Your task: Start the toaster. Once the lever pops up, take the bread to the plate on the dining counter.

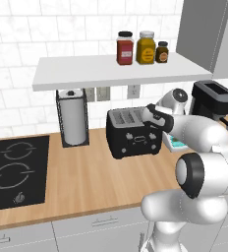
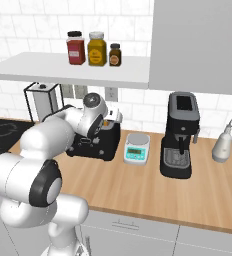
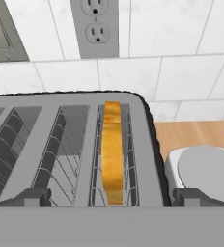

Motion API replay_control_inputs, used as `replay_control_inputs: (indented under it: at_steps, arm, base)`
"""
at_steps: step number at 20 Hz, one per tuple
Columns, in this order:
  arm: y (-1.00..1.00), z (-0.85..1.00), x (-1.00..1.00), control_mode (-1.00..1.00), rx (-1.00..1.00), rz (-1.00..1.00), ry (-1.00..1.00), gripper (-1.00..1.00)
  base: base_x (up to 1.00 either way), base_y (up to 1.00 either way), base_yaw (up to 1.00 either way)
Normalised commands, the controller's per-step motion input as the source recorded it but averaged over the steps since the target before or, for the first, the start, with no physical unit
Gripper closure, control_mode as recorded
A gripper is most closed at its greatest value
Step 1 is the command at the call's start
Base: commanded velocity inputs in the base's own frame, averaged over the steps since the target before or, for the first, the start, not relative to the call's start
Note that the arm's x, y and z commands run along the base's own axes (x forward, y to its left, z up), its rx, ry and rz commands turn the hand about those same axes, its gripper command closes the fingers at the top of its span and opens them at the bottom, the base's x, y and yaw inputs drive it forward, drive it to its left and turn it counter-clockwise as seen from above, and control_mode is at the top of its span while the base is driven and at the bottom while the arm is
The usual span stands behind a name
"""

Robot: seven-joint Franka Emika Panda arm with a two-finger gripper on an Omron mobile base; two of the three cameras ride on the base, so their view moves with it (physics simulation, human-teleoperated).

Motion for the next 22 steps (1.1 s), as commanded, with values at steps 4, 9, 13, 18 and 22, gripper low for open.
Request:
replay_control_inputs:
  at_steps: [4,9,13,18,22]
  arm:
    - [0.00,0.00,0.00,-1.00,0.00,0.00,0.00,-1.00]
    - [0.00,0.00,0.00,-1.00,0.00,0.00,0.00,-1.00]
    - [0.00,0.00,0.00,-1.00,0.00,0.00,0.00,-1.00]
    - [0.00,0.00,0.04,-1.00,0.00,0.00,0.00,-1.00]
    - [0.01,0.00,0.22,-1.00,0.00,0.00,0.00,-1.00]
  base:
    - [0.00,0.00,0.00]
    - [0.00,0.00,0.00]
    - [0.00,0.00,0.00]
    - [0.00,0.00,0.00]
    - [0.00,0.00,0.00]
